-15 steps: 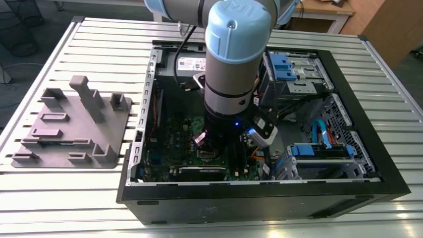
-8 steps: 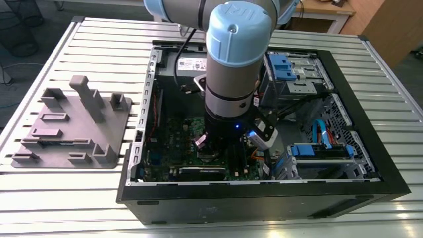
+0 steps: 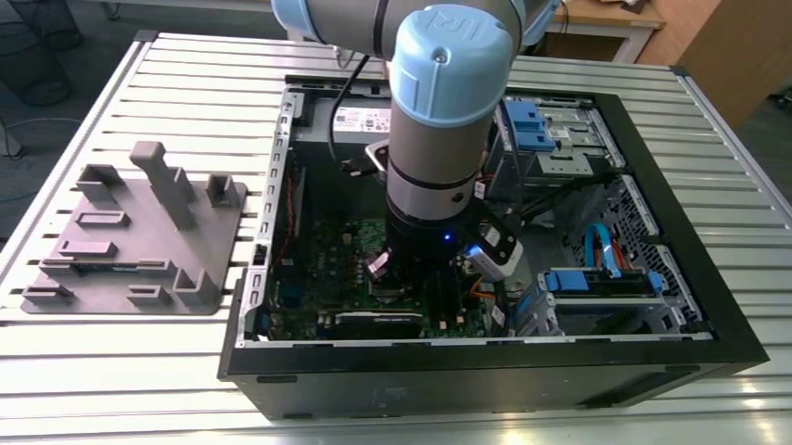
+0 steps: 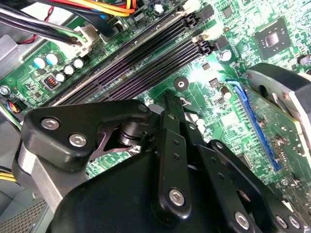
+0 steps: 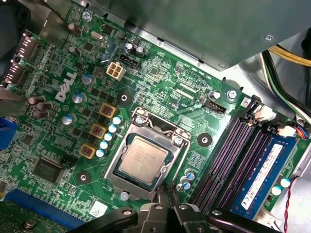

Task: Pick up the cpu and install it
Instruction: 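Install the first cpu locking lever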

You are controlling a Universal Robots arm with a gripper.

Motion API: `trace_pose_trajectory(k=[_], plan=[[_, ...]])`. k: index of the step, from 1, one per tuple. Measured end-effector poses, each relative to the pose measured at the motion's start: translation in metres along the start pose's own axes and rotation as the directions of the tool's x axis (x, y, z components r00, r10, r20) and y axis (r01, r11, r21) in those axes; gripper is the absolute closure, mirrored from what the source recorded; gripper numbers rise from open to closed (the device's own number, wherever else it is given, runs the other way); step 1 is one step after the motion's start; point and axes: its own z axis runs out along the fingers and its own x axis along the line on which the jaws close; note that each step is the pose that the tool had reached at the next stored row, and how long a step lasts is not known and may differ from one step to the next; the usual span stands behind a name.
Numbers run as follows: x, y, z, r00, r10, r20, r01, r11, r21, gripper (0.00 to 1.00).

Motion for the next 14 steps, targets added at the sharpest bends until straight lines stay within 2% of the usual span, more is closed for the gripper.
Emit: trace_pose_trajectory(k=[5,11,14], plan=[[-0.0015,-0.0006,0.0009,1.0000,0.000,0.0013,0.000,1.0000,-0.0007,0.89],[-0.0017,-0.0008,0.0005,1.0000,0.000,0.0001,0.000,1.0000,-0.0002,0.89],[-0.0018,-0.0009,-0.0021,1.0000,0.000,0.0008,0.000,1.0000,-0.0009,0.89]])
